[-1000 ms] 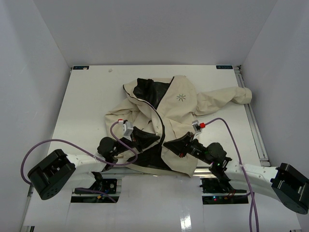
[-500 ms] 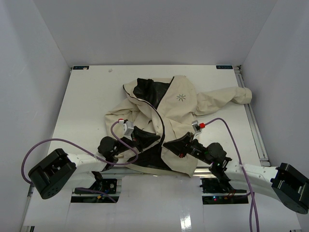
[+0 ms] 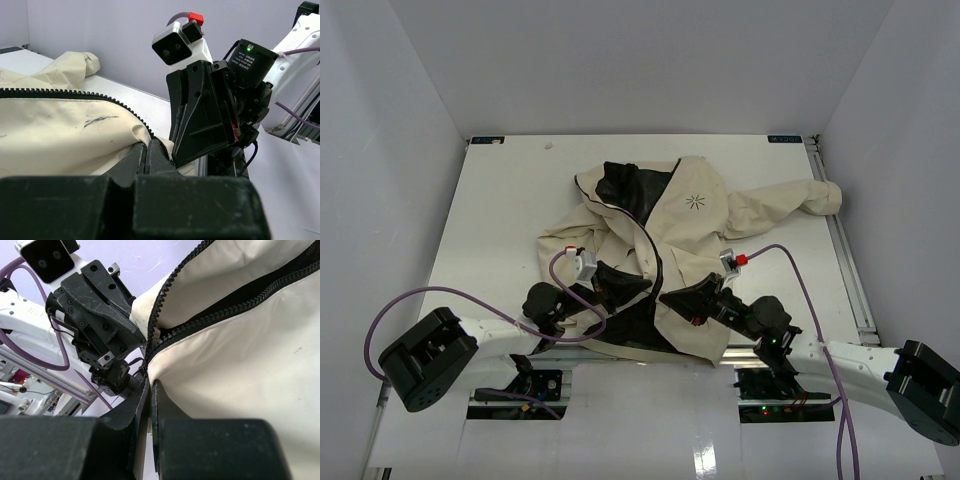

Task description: Zip up the jacket

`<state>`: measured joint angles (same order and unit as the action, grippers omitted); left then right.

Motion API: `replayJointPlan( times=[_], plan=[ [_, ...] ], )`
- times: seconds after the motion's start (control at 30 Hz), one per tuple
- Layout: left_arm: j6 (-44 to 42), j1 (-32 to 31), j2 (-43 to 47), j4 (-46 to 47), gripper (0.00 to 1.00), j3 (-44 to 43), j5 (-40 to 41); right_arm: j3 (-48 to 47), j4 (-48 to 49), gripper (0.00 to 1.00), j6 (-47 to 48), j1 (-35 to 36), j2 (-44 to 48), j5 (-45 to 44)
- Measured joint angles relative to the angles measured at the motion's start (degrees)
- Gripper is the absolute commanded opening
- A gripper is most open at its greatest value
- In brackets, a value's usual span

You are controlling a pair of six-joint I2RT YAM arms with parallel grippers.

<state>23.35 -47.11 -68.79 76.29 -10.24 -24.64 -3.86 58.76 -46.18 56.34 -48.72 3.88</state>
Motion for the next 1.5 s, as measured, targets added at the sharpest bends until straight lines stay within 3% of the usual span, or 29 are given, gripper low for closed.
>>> replayJointPlan(
  times=[1.5],
  plan=[
    [-2.9, -1.5, -1.6, 0.4, 0.00, -1.2, -0.2, 1.0, -2.1, 0.08, -4.5, 0.4, 4.5, -6.3]
  ],
)
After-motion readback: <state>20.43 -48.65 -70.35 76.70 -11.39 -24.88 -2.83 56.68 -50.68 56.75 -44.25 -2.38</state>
